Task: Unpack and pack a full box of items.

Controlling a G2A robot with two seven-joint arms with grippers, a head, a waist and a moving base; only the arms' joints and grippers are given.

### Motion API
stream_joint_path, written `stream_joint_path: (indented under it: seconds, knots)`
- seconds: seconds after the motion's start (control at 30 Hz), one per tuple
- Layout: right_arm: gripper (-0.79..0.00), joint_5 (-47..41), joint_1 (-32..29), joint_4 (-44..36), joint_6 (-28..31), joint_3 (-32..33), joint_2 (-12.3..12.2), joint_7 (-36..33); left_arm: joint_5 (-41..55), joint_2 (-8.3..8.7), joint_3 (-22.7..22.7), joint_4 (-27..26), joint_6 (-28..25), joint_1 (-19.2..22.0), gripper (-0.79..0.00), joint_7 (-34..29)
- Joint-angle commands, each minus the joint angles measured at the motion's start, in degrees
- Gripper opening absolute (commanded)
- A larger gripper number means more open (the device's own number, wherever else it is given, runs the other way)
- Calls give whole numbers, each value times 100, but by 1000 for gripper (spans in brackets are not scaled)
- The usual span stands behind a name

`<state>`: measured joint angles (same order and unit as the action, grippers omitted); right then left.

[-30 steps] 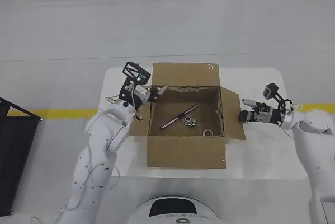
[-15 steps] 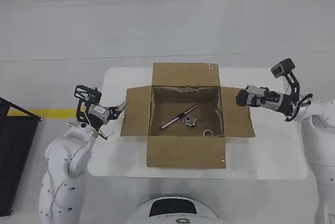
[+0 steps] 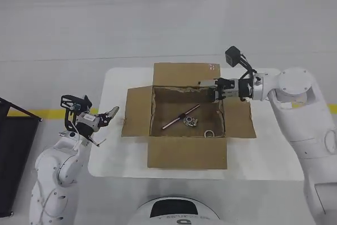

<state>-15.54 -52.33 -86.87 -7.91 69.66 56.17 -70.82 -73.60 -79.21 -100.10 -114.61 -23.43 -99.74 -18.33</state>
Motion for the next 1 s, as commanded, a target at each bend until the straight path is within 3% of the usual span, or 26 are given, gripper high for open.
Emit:
stream_joint_path:
  seconds: [0.0, 0.47, 0.53, 0.63, 0.97]
  knots:
    - [0, 20, -2, -2, -1, 1, 0, 3, 0, 0, 0, 0, 0, 0, 0, 0]
    - [0, 101, -33, -7, -30, -39, -1, 37, 0, 0, 0, 0, 0, 0, 0, 0]
    - [0, 705, -130, -426, -739, -292, -3, 373, 0, 0, 0, 0, 0, 0, 0, 0]
    - [0, 1075, -197, -1138, -1916, -566, -11, 343, 0, 0, 0, 0, 0, 0, 0, 0]
    - [0, 1075, -197, -1138, -1916, -566, -11, 343, 0, 0, 0, 0, 0, 0, 0, 0]
